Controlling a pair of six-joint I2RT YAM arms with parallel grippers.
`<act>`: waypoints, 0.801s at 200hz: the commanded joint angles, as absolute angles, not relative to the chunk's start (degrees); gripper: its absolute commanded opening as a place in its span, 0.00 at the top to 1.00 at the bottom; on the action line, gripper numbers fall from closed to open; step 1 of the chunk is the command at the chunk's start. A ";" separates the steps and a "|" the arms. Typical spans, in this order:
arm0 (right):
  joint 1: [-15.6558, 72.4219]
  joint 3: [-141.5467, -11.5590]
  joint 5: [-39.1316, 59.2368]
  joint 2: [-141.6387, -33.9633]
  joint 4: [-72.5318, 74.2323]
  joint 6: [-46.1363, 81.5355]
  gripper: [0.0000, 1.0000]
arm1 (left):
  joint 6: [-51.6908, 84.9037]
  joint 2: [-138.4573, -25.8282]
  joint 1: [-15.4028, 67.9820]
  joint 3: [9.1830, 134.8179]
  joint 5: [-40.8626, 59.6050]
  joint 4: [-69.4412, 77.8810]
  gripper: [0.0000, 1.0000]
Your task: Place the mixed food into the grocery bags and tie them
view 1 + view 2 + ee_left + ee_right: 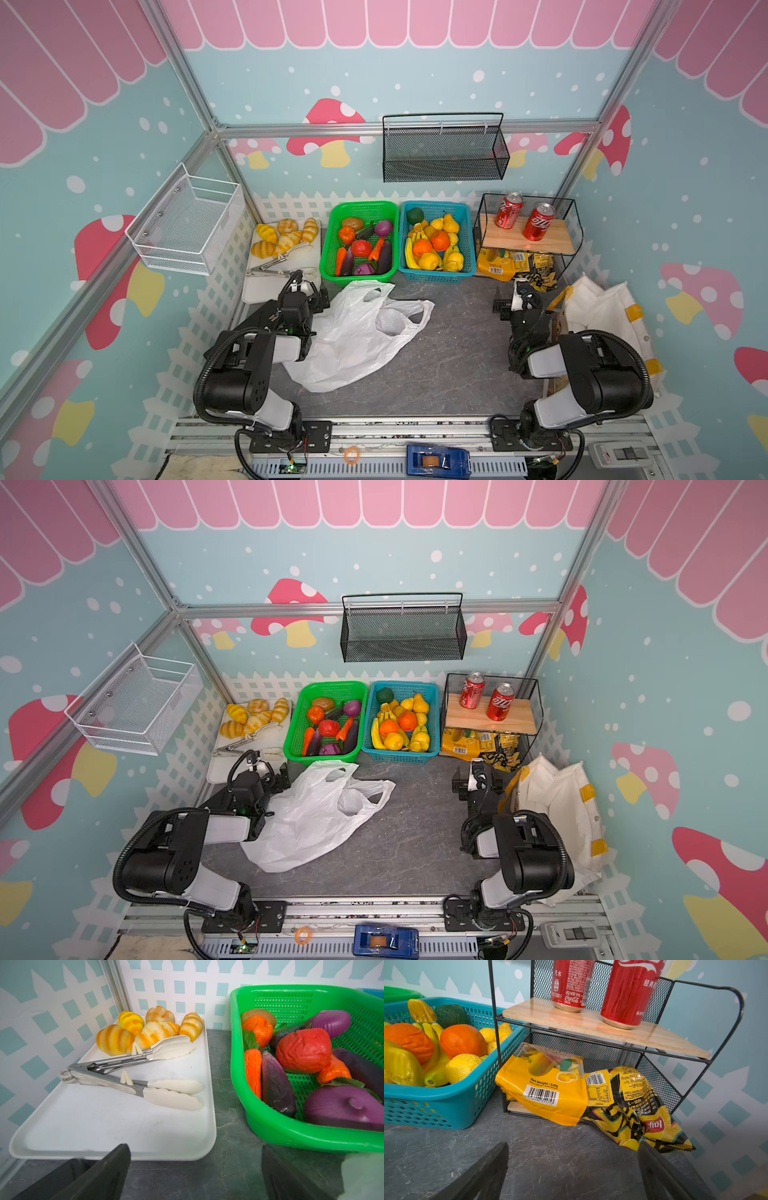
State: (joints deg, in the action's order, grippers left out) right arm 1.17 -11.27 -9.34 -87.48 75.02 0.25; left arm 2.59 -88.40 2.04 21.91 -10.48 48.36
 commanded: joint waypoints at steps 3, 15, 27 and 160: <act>1.14 -11.07 -8.70 -87.75 77.17 -0.08 0.02 | 2.53 -88.15 2.05 22.76 -10.55 49.98 0.01; 1.14 -11.04 -8.68 -87.77 77.15 -0.08 0.02 | 2.54 -88.15 2.10 22.79 -10.55 50.01 0.01; 1.15 -11.02 -8.70 -87.71 77.16 -0.07 0.02 | 2.54 -88.15 2.09 22.81 -10.57 50.01 0.01; 0.96 -11.23 -8.35 -87.74 76.76 0.25 0.02 | 2.51 -88.15 2.07 22.85 -10.55 49.92 0.01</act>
State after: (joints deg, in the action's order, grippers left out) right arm 1.17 -11.27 -8.95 -87.48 75.00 0.25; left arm 2.59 -88.40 2.04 21.91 -10.48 48.36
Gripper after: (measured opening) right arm 0.981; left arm 0.994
